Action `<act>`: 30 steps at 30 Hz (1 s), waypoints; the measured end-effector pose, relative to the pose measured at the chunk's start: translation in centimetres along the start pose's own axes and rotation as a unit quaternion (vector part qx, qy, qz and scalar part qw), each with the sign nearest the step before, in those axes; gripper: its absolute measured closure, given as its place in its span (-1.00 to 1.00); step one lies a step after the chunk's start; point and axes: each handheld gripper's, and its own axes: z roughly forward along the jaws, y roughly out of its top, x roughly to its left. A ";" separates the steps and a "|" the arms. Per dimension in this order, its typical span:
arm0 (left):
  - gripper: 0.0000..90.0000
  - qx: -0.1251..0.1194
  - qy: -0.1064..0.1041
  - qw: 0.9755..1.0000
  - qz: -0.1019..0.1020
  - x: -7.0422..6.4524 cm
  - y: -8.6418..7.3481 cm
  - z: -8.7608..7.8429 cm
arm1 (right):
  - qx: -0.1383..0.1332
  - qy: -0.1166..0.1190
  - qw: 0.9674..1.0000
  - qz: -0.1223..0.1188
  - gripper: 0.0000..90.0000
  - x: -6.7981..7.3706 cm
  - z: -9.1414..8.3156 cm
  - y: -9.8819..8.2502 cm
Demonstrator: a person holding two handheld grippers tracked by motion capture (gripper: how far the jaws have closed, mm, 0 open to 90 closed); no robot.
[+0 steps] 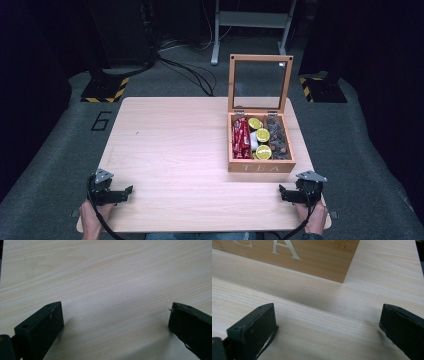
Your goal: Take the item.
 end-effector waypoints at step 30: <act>-1.00 -0.069 -0.073 0.994 0.046 -5.1 8.1 -1.0 | 0.006 0.015 1.000 0.011 -0.99 -0.3 0.2 0.1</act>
